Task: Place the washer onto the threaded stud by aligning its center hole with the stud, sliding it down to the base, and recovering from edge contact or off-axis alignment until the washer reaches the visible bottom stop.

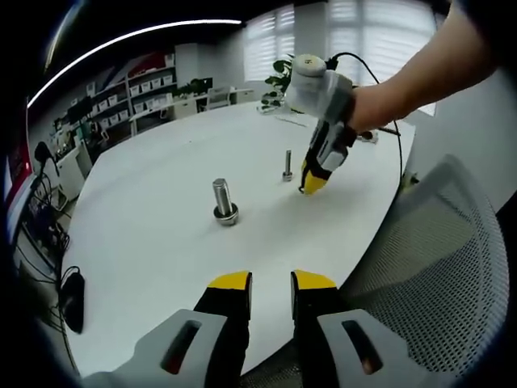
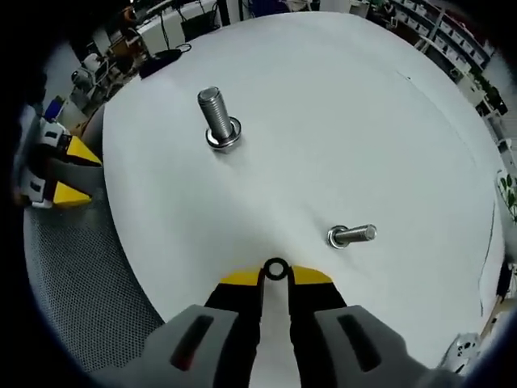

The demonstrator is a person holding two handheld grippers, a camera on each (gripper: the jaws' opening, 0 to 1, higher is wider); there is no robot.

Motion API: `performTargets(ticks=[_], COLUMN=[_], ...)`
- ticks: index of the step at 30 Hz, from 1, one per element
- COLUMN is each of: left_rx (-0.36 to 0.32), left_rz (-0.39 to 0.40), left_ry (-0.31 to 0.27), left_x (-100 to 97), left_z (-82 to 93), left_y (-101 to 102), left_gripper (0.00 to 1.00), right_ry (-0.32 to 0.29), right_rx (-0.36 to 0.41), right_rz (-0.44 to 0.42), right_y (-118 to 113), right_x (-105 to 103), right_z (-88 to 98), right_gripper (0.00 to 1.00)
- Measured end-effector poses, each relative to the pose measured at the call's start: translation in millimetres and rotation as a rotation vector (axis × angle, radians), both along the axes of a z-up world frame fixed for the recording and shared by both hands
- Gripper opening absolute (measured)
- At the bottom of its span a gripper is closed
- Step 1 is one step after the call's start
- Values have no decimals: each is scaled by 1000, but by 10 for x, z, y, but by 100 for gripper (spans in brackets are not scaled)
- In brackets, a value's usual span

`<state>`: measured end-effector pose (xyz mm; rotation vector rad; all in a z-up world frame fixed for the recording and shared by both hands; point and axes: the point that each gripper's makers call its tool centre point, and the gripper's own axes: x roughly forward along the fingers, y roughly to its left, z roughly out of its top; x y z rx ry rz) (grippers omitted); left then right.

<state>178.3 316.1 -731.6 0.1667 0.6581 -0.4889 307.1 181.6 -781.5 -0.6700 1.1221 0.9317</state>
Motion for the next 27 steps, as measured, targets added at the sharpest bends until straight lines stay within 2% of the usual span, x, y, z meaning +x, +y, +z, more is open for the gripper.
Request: performTargets(ticks=[16,27], left_rx=[-5,-4], left_rz=[1,1], left_ry=[-8,-11], left_x=[4,8], left_z=[19,17], left_y=[0,6], left_gripper=[17,17], right_ry=[-71,-104], right_rx=[2,7], right_rz=[-26,-12], right_y=[-127,-51], right_x=[302,445], right_z=[406,484], right_gripper=[13,13])
